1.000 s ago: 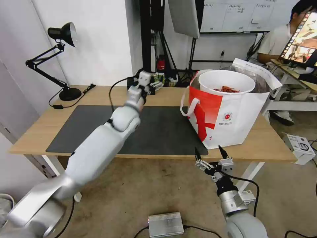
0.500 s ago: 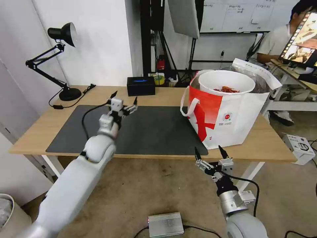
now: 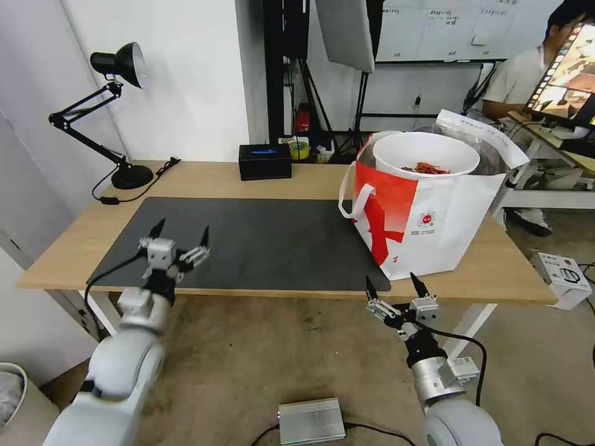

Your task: Pick up the trash from the table and place it into the takeout bag.

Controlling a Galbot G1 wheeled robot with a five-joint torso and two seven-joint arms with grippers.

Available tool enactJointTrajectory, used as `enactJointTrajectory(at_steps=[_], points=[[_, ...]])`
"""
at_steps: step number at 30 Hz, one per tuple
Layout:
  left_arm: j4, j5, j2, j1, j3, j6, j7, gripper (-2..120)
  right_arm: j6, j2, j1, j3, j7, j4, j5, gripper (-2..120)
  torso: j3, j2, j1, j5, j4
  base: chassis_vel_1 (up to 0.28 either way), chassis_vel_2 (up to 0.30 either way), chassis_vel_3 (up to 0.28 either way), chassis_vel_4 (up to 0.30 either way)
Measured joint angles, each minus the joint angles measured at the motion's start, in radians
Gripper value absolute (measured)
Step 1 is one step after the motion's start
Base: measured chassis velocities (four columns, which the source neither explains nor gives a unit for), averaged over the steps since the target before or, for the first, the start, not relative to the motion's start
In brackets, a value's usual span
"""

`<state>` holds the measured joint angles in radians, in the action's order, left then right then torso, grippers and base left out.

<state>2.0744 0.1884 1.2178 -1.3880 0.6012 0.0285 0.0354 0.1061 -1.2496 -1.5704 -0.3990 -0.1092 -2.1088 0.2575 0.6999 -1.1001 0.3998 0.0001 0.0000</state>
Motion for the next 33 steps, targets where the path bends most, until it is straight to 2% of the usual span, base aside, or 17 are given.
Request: enactJointTrajectory(at_steps=[2, 9, 18, 23, 25, 33], points=[[0.018, -0.012, 0.032, -0.043, 0.016, -0.019, -0.017, 100, 0.000, 0.000, 0.000, 0.000, 0.000, 0.000, 0.000, 100, 0.000, 0.000, 0.000, 0.0000, 0.0000, 0.000, 0.000, 0.000, 0.000], [0.024, -0.022, 0.076, -0.086, 0.028, -0.036, -0.042, 100, 0.000, 0.000, 0.000, 0.000, 0.000, 0.000, 0.000, 100, 0.000, 0.000, 0.000, -0.0002, -0.0002, 0.000, 0.000, 0.000, 0.000], [0.055, -0.054, 0.166, -0.155, 0.050, -0.053, -0.115, 100, 0.000, 0.000, 0.000, 0.000, 0.000, 0.000, 0.000, 100, 0.000, 0.000, 0.000, 0.0000, -0.0001, 0.000, 0.000, 0.000, 0.000], [0.058, -0.021, 0.182, -0.165, 0.043, -0.054, -0.128, 100, 0.000, 0.000, 0.000, 0.000, 0.000, 0.000, 0.000, 100, 0.000, 0.000, 0.000, -0.0001, -0.0001, 0.000, 0.000, 0.000, 0.000], [0.057, 0.037, 0.191, -0.168, 0.040, -0.054, -0.129, 100, 0.000, 0.000, 0.000, 0.000, 0.000, 0.000, 0.000, 100, 0.000, 0.000, 0.000, 0.0000, -0.0001, 0.000, 0.000, 0.000, 0.000], [0.035, 0.027, 0.194, -0.171, 0.052, -0.085, -0.141, 100, 0.000, 0.000, 0.000, 0.000, 0.000, 0.000, 0.000, 100, 0.000, 0.000, 0.000, 0.0000, -0.0001, 0.000, 0.000, 0.000, 0.000]])
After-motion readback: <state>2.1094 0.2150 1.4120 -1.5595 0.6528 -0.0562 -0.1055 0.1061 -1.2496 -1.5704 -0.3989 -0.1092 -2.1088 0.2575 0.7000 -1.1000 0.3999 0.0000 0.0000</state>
